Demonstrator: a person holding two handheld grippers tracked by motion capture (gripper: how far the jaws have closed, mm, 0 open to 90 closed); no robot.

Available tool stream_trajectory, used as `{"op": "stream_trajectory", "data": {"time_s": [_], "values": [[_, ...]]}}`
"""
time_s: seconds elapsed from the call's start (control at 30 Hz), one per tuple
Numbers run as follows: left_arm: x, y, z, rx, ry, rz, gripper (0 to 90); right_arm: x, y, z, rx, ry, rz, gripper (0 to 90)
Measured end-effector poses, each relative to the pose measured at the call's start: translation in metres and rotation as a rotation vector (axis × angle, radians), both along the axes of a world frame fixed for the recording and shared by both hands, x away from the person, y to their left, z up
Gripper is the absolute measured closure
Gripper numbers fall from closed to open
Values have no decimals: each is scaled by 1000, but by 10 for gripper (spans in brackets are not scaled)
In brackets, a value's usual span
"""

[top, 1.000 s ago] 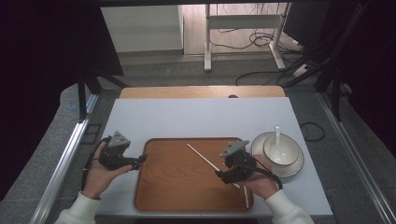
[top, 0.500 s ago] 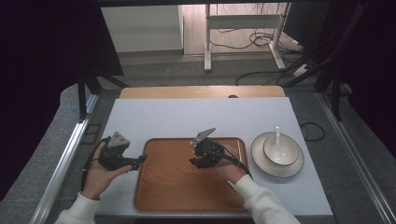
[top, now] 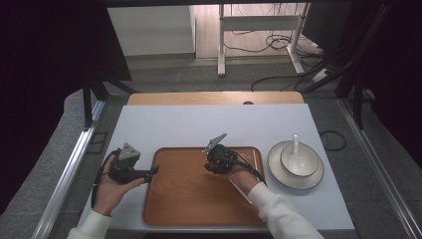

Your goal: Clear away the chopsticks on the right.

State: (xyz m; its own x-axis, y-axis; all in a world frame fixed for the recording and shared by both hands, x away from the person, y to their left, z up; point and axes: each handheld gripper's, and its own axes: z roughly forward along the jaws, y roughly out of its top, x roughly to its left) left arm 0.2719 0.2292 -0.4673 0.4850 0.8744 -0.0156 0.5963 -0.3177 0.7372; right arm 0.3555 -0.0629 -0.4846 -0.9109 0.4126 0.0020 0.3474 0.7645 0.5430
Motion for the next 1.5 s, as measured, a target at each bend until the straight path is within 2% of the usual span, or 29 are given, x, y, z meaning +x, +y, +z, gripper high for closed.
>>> {"op": "stream_trajectory", "data": {"time_s": [0.17,0.4,0.63,0.83,1.03,1.17,1.37,1.5], "values": [[-2,-5,1,-19,11,3,174,10,-9,-6,-1,15,-39,900],[-3,-3,-1,-9,12,-6,173,17,-11,-7,14,12,-79,900],[-2,-2,-2,-12,13,-13,174,23,-7,-13,9,17,-100,900],[-4,-2,-3,-5,9,-19,174,27,-1,-16,24,10,-109,900],[-6,4,-1,-11,-4,-4,174,32,8,-25,-12,-8,-123,900],[-5,10,-1,-15,-6,9,174,35,-1,-23,-21,-14,-158,900],[-1,8,1,-14,-12,-1,174,37,-15,-19,-37,-22,-205,900],[1,6,-1,-6,-8,-6,174,37,-18,-19,-44,-25,-212,900]]}}
